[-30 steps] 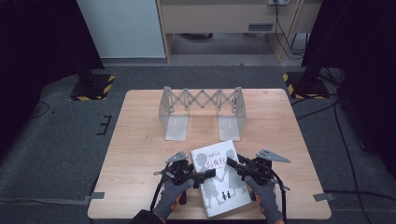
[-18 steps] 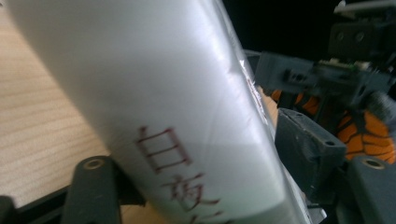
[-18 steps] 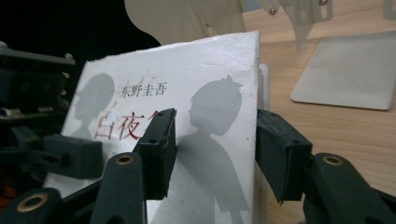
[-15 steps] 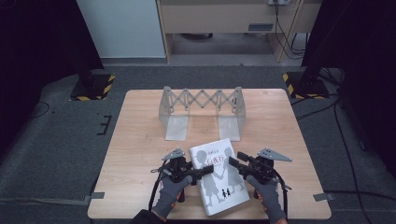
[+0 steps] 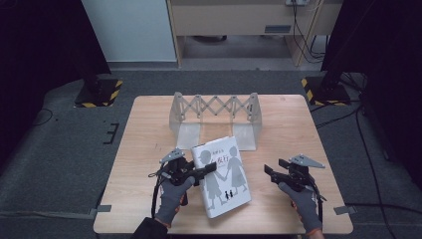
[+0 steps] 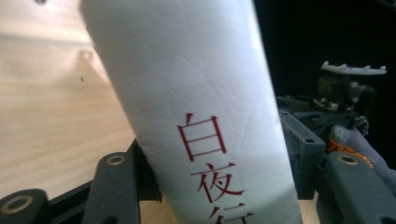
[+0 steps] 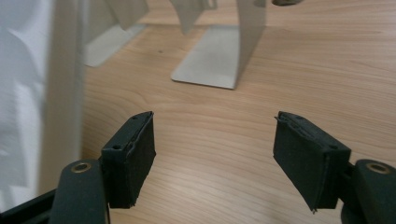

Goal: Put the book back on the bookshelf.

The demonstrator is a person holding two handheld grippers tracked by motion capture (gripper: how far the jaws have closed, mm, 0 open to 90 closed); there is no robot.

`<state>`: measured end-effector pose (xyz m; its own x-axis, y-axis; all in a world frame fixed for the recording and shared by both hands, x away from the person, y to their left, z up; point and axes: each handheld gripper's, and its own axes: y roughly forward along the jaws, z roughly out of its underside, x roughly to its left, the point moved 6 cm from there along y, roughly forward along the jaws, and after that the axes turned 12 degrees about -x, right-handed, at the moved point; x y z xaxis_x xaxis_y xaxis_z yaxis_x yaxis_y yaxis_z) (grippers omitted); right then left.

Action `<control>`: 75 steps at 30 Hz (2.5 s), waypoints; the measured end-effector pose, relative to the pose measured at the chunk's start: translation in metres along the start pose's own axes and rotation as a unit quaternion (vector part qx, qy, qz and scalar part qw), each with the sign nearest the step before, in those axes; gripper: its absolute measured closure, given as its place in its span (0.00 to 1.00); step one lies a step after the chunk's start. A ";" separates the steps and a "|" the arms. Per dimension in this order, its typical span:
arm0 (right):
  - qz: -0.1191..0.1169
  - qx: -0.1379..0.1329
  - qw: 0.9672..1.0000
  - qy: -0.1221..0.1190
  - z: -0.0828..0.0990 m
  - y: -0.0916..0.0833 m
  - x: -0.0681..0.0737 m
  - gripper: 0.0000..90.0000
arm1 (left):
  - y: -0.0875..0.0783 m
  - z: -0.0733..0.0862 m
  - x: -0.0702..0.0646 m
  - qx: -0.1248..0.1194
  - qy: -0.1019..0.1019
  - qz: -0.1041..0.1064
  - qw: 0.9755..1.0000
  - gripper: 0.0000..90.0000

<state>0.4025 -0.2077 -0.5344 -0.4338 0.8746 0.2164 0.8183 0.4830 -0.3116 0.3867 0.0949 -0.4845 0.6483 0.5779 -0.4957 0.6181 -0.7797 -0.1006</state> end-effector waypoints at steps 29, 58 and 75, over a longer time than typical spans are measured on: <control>0.129 0.085 0.985 -0.078 0.028 -0.007 -0.062 0.15 | -0.023 -0.006 -0.018 -0.013 0.066 0.023 0.997 0.52; 0.126 0.099 0.984 -0.081 0.034 -0.002 -0.061 0.13 | -0.018 -0.020 -0.016 -0.043 0.123 -0.012 0.991 0.55; 0.122 0.103 0.985 -0.060 0.035 -0.001 -0.061 0.11 | -0.022 -0.007 -0.035 -0.020 0.156 0.008 0.987 0.52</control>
<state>0.4145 -0.2600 -0.5798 -0.2848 0.9586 0.0034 0.8160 0.2443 -0.5240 0.3534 0.0940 -0.4586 0.7599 0.6167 -0.2056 0.6198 -0.7827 -0.0572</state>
